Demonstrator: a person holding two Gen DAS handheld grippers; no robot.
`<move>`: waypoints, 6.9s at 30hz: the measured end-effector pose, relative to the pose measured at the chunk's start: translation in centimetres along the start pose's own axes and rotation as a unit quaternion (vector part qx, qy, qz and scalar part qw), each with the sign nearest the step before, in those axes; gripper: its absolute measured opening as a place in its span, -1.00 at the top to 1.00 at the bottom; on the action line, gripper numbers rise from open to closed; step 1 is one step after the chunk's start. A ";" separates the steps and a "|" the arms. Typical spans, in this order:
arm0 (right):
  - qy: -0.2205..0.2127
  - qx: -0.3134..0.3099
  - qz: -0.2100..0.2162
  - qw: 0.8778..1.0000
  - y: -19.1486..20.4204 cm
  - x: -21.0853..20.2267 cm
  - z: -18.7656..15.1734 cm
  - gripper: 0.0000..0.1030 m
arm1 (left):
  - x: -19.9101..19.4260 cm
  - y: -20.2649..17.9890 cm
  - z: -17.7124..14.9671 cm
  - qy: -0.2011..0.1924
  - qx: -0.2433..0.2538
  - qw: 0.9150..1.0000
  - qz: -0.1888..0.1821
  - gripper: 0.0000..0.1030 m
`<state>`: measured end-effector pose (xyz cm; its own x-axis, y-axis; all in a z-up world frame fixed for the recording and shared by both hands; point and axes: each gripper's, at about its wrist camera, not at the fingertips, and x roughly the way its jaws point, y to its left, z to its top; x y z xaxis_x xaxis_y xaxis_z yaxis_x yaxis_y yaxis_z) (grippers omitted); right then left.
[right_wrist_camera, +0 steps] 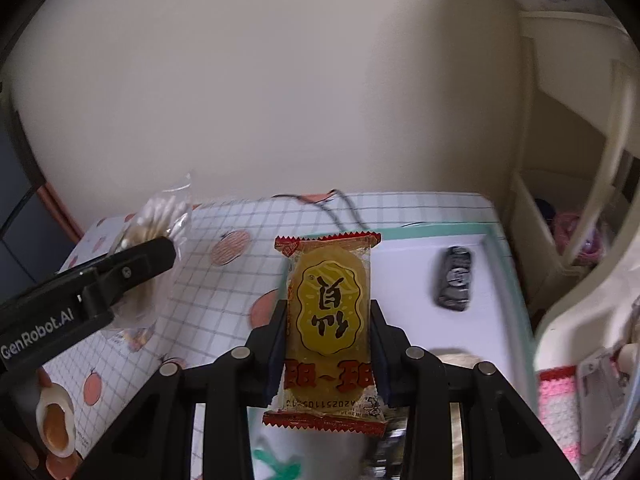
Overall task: Organize objects
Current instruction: 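Carry the swab pack with the left gripper while the right carries the snack to the tray, then lower both grippers into the tray and open them to release swab pack and snack, then move both grippers back toward the pink hair roller and rainbow pipe-cleaner ring, then grasp the pink hair roller with the left gripper while the right grasps the rainbow ring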
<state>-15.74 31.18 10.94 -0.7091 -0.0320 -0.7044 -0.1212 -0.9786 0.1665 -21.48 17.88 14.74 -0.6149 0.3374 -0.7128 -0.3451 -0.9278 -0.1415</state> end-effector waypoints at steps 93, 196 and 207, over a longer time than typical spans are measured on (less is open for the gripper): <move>0.032 -0.016 -0.076 0.996 -5.6 2.4 -1.7 -0.69 | 5.8 -0.5 -4.5 0.054 -0.012 0.998 -0.007 -0.63; 0.095 -0.149 0.035 0.984 23.8 14.7 -6.6 -0.06 | 11.4 28.1 -3.9 0.070 -0.012 0.995 0.063 0.04; 0.096 -0.150 0.031 0.984 23.8 14.7 -6.5 0.07 | 11.5 28.1 -4.1 0.073 -0.005 0.995 0.065 0.40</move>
<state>-24.54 6.14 0.07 -0.5608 -0.1029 -0.8215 0.1487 -0.9886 0.0224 -35.30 -5.01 -0.24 -0.5445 0.1887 -0.8173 -0.2624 -0.9638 -0.0477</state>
